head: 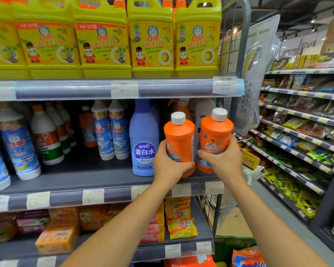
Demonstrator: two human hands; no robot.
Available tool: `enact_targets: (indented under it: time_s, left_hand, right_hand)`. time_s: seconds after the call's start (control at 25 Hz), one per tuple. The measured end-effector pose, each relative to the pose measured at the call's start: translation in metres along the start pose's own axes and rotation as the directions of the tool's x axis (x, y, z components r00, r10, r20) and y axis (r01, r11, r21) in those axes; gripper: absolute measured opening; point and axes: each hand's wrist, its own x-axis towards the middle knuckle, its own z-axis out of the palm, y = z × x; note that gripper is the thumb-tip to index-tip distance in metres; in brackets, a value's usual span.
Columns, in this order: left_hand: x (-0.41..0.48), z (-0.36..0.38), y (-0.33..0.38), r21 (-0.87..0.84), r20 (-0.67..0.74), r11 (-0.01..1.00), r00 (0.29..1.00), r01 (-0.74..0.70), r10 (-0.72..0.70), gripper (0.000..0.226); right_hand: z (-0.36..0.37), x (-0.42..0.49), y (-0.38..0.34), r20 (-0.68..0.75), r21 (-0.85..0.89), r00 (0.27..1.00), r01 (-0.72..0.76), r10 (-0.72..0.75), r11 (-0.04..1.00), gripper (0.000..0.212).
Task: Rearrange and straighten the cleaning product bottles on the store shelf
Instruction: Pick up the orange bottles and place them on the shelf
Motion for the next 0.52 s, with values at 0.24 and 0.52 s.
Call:
enact_targets:
  time_s: [0.24, 0.52]
  left_hand:
    - [-0.027, -0.093, -0.001, 0.007, -0.097, 1.000, 0.995, -0.003, 0.004, 0.068]
    - [-0.030, -0.207, -0.022, 0.099, -0.207, 0.993, 0.977, 0.068, -0.046, 0.065]
  right_hand:
    - [0.026, -0.045, -0.049, 0.201, 0.112, 0.977, 0.044, -0.066, 0.993, 0.066]
    - [0.110, -0.082, -0.087, 0.388, 0.245, 0.916, 0.005, -0.102, 0.970, 0.068]
